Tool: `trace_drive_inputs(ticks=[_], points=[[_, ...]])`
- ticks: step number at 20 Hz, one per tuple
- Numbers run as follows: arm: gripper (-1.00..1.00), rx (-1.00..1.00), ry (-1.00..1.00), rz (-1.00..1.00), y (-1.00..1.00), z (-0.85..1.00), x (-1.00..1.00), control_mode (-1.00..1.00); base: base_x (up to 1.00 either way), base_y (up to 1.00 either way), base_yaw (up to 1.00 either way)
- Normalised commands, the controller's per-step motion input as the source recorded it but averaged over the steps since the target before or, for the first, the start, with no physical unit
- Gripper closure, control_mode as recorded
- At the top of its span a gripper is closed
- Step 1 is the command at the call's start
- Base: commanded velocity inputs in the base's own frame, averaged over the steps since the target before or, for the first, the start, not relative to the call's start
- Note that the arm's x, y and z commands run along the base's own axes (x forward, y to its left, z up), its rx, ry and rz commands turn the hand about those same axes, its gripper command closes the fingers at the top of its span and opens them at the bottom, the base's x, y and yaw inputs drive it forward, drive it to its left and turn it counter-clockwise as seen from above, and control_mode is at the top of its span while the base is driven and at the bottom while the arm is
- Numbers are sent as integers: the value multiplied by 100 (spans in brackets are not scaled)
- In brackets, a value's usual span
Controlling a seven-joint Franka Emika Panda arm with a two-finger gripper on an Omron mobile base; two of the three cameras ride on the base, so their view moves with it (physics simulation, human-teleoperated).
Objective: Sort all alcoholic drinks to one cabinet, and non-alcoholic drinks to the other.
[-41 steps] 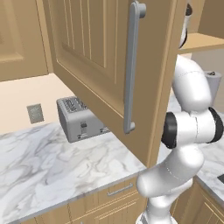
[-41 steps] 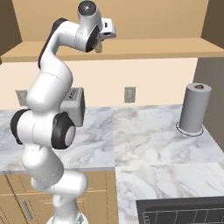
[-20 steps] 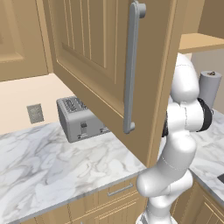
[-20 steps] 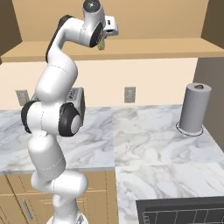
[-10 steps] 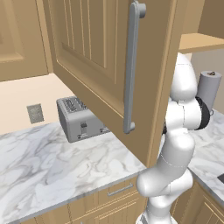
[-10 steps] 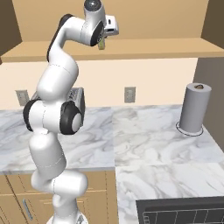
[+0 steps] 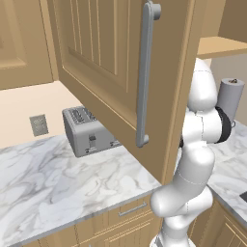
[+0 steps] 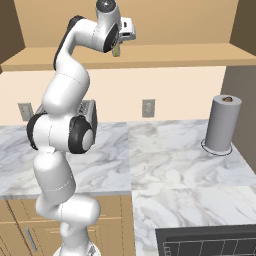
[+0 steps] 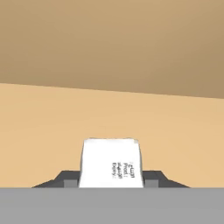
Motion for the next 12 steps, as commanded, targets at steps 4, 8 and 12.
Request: trace_drive_inputs(ticks=[4, 8, 12], points=[[-100, 0, -1, 0, 0, 0, 0, -100, 0, 0, 0], [-100, 0, -7, 0, 0, 0, 0, -100, 0, 0, 0], [-100, 0, -8, 0, 0, 0, 0, -100, 0, 0, 0]])
